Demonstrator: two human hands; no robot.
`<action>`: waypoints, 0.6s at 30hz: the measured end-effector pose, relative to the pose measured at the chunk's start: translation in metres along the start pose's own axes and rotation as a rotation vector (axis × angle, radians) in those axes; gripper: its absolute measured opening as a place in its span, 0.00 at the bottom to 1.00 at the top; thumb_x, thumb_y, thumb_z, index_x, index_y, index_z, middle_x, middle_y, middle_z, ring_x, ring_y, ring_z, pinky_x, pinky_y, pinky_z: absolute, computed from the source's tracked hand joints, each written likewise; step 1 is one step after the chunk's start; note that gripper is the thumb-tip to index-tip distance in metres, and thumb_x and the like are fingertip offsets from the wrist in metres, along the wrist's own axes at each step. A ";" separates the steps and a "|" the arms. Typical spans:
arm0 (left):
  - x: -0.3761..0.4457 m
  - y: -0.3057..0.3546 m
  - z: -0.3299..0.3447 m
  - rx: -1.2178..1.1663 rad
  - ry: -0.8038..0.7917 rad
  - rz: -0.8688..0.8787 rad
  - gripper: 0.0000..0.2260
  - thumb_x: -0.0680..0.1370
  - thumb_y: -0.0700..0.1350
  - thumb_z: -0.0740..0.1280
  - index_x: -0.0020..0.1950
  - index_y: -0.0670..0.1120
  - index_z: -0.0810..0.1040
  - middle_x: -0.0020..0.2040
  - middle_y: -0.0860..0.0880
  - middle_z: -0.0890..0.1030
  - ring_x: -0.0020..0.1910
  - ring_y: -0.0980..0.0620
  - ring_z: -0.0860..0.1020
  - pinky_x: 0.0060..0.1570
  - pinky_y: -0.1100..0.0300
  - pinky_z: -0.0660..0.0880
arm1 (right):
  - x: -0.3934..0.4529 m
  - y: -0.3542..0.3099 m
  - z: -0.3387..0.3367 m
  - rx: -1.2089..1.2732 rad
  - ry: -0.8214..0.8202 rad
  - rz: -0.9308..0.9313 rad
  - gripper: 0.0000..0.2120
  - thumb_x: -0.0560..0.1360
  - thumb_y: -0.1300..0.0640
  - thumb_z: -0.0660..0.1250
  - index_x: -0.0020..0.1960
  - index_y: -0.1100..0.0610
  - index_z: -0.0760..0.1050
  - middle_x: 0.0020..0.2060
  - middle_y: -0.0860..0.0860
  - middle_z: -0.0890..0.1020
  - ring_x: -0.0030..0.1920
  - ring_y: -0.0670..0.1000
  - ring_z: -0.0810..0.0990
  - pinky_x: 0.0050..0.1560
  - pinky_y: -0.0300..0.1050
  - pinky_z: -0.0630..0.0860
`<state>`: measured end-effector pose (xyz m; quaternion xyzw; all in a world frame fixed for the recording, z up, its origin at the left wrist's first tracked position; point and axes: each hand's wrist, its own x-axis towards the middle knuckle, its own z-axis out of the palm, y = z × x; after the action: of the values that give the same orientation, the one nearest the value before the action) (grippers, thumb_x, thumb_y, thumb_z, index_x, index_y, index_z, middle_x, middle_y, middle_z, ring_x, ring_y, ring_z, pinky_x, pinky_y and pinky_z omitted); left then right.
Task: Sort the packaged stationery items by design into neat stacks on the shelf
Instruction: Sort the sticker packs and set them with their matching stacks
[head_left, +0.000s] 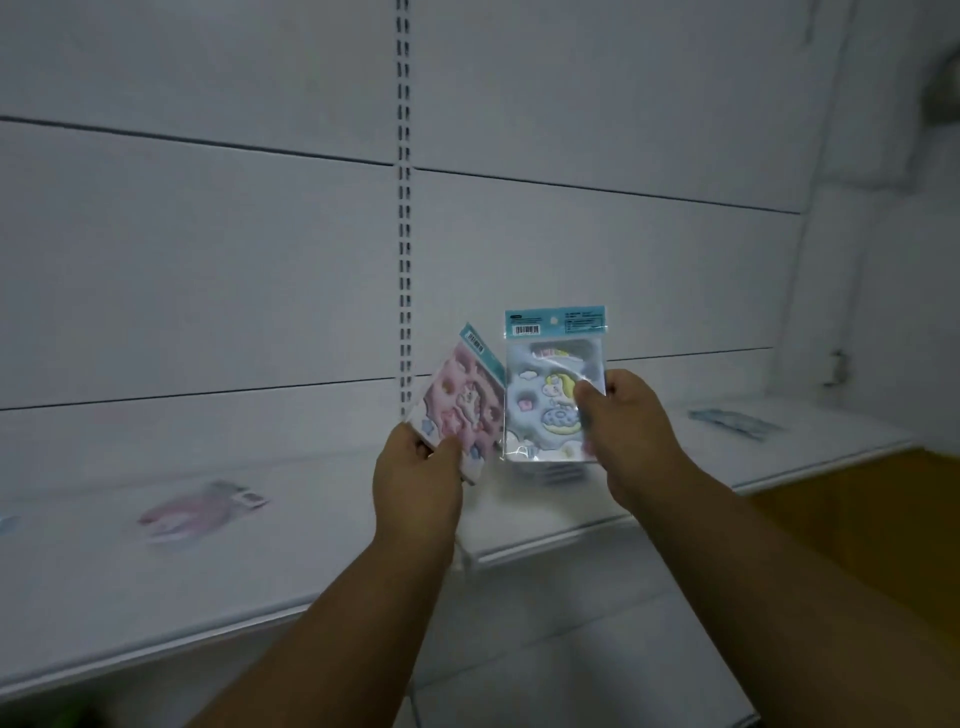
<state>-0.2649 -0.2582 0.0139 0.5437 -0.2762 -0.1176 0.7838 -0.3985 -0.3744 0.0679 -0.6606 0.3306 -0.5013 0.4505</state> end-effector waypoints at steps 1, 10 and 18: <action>-0.008 -0.005 0.031 -0.016 -0.034 -0.013 0.11 0.73 0.42 0.68 0.44 0.61 0.80 0.43 0.56 0.85 0.44 0.52 0.84 0.49 0.45 0.81 | 0.008 0.006 -0.031 -0.019 0.029 0.005 0.07 0.78 0.53 0.62 0.48 0.57 0.75 0.42 0.54 0.84 0.39 0.53 0.85 0.40 0.51 0.83; -0.043 -0.060 0.249 -0.091 -0.237 -0.104 0.11 0.76 0.40 0.68 0.47 0.58 0.79 0.46 0.54 0.85 0.47 0.52 0.83 0.52 0.46 0.80 | 0.089 0.063 -0.227 -0.179 0.202 0.029 0.08 0.79 0.52 0.62 0.50 0.55 0.74 0.41 0.50 0.83 0.31 0.44 0.84 0.24 0.34 0.76; 0.024 -0.108 0.361 -0.041 -0.214 -0.151 0.09 0.75 0.41 0.68 0.51 0.55 0.78 0.47 0.52 0.84 0.46 0.50 0.83 0.50 0.46 0.81 | 0.193 0.116 -0.285 -0.325 0.268 0.052 0.07 0.77 0.53 0.64 0.41 0.52 0.76 0.39 0.52 0.84 0.38 0.51 0.85 0.41 0.52 0.83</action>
<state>-0.4355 -0.5947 0.0148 0.5312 -0.3140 -0.2390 0.7497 -0.6169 -0.6646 0.0563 -0.6433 0.4810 -0.5129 0.3029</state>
